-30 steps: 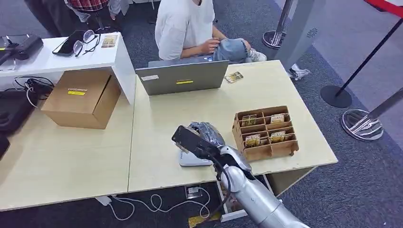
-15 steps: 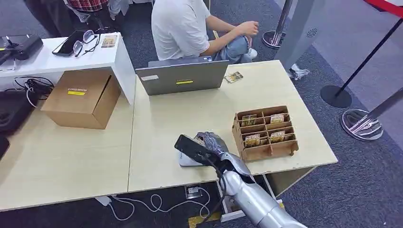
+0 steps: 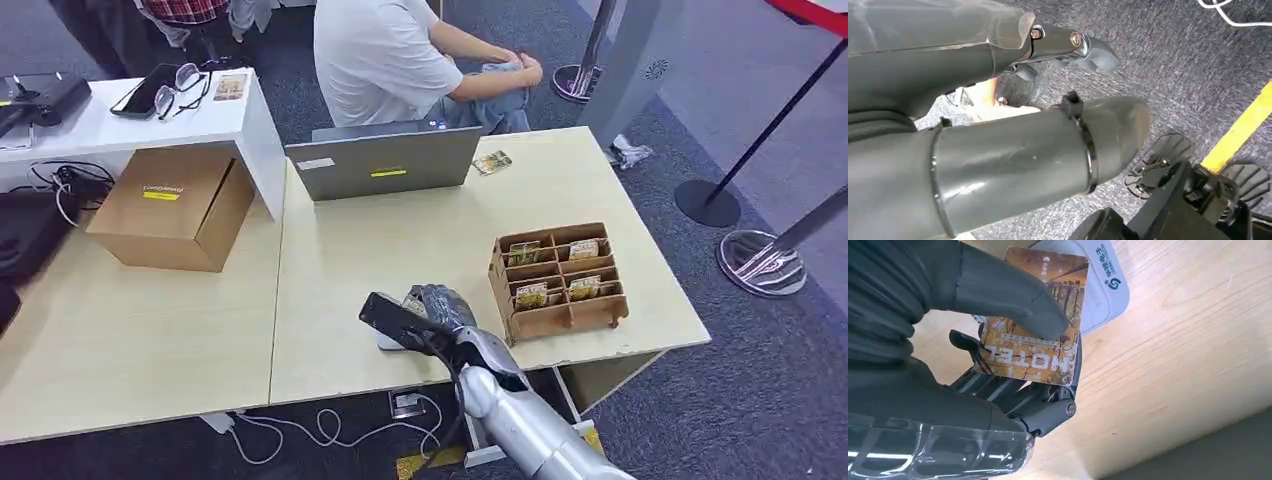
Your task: Pass the card to the sensor for recognition and then transmit it.
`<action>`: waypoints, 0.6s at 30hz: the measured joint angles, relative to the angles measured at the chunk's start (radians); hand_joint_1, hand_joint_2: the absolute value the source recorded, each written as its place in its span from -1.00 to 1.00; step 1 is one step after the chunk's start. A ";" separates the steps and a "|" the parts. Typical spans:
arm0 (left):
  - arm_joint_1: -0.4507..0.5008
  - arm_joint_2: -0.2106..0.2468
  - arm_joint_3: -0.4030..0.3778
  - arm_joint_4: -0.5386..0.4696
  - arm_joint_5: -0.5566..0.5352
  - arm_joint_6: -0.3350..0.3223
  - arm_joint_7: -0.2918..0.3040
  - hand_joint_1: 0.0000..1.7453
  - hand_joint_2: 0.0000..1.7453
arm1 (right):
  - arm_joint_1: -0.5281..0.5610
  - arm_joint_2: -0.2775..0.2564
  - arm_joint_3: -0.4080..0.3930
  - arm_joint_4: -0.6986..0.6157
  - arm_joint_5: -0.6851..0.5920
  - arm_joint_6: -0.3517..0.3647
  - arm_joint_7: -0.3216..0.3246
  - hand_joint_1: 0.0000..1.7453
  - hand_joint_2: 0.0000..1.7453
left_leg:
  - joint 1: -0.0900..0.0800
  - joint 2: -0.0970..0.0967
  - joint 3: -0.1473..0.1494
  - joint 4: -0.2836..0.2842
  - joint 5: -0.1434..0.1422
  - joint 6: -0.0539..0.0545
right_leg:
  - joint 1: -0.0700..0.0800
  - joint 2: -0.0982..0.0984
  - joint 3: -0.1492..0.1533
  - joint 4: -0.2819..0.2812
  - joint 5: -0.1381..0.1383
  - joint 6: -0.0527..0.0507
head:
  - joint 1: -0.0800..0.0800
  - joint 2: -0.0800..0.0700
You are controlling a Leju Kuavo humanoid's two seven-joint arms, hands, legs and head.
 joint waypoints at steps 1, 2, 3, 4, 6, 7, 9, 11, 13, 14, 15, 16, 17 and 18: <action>0.000 0.000 0.001 -0.001 0.000 0.000 0.000 -1.00 -1.00 | 0.000 0.002 0.000 0.002 0.003 -0.003 0.003 1.00 1.00 | 0.000 0.000 0.000 0.000 0.000 0.000 | 0.000 0.000 0.000 0.000 0.000 0.000 | 0.000 0.000; 0.001 0.000 0.002 -0.002 -0.001 0.000 0.000 -1.00 -1.00 | 0.000 0.002 0.000 0.003 0.006 -0.006 0.005 1.00 1.00 | 0.000 0.000 0.000 0.000 0.000 0.000 | 0.000 0.000 0.000 0.000 0.000 0.000 | 0.000 0.000; 0.001 0.000 0.002 -0.002 -0.002 0.000 0.000 -1.00 -1.00 | 0.000 0.003 0.000 0.006 0.009 -0.011 0.010 1.00 1.00 | 0.000 0.000 0.000 0.000 0.000 0.000 | 0.000 0.000 0.000 0.000 0.000 0.000 | 0.000 0.000; 0.001 0.000 0.002 -0.002 -0.002 0.000 0.000 -1.00 -1.00 | 0.000 0.003 0.000 0.006 0.009 -0.011 0.010 1.00 1.00 | 0.000 0.000 0.000 0.000 0.000 0.000 | 0.000 0.000 0.000 0.000 0.000 0.000 | 0.000 0.000; 0.001 0.000 0.002 -0.002 -0.002 0.000 0.000 -1.00 -1.00 | 0.000 0.003 0.000 0.006 0.009 -0.011 0.010 1.00 1.00 | 0.000 0.000 0.000 0.000 0.000 0.000 | 0.000 0.000 0.000 0.000 0.000 0.000 | 0.000 0.000; 0.001 0.000 0.002 -0.002 -0.002 0.000 0.000 -1.00 -1.00 | 0.000 0.003 0.000 0.006 0.009 -0.011 0.010 1.00 1.00 | 0.000 0.000 0.000 0.000 0.000 0.000 | 0.000 0.000 0.000 0.000 0.000 0.000 | 0.000 0.000; 0.001 0.000 0.003 -0.002 -0.002 0.000 0.000 -1.00 -1.00 | 0.000 0.003 0.000 0.006 0.011 -0.012 0.013 1.00 1.00 | 0.000 0.000 0.000 0.000 0.000 0.000 | 0.000 0.000 0.000 0.000 0.000 0.000 | 0.000 0.000; -0.001 -0.002 0.003 -0.002 -0.010 0.001 0.000 -1.00 -1.00 | 0.000 0.004 -0.008 0.021 0.040 -0.040 0.040 1.00 1.00 | 0.000 0.000 0.000 0.000 0.000 0.000 | 0.000 0.000 0.000 0.000 0.000 0.000 | 0.000 0.000; -0.003 -0.003 0.003 -0.002 -0.016 0.003 0.000 -1.00 -1.00 | 0.001 0.004 -0.019 0.029 0.055 -0.051 0.054 1.00 1.00 | 0.000 0.000 0.000 0.000 0.000 0.000 | 0.000 0.000 0.000 0.000 0.000 0.000 | 0.000 0.000; -0.004 -0.003 0.003 -0.002 -0.018 0.004 0.000 -1.00 -1.00 | 0.001 0.004 -0.022 0.032 0.059 -0.055 0.057 1.00 1.00 | 0.000 0.000 0.000 0.000 0.000 0.000 | 0.000 0.000 0.000 0.000 0.000 0.000 | 0.000 0.000; -0.004 -0.004 0.003 -0.002 -0.018 0.005 0.000 -1.00 -1.00 | 0.001 0.004 -0.023 0.035 0.062 -0.060 0.059 1.00 1.00 | 0.000 0.000 0.000 0.000 0.000 0.000 | 0.000 0.000 0.000 0.000 0.000 0.000 | 0.000 0.000; -0.005 -0.004 0.003 -0.002 -0.021 0.006 0.000 -1.00 -1.00 | 0.001 0.004 -0.026 0.038 0.069 -0.063 0.064 1.00 1.00 | 0.000 0.000 0.000 0.000 0.000 0.000 | 0.000 0.000 0.000 0.000 0.000 0.000 | 0.000 0.000; -0.005 -0.005 0.003 -0.002 -0.021 0.008 0.000 -1.00 -1.00 | 0.001 0.004 -0.029 0.041 0.073 -0.067 0.067 1.00 1.00 | 0.000 0.000 0.000 0.000 0.000 0.000 | 0.000 0.000 0.000 0.000 0.000 0.000 | 0.000 0.000; -0.006 -0.005 0.003 -0.002 -0.022 0.010 0.000 -1.00 -1.00 | 0.001 0.004 -0.032 0.043 0.076 -0.069 0.068 1.00 1.00 | 0.000 0.000 0.000 0.000 0.000 0.000 | 0.000 0.000 0.000 0.000 0.000 0.000 | 0.000 0.000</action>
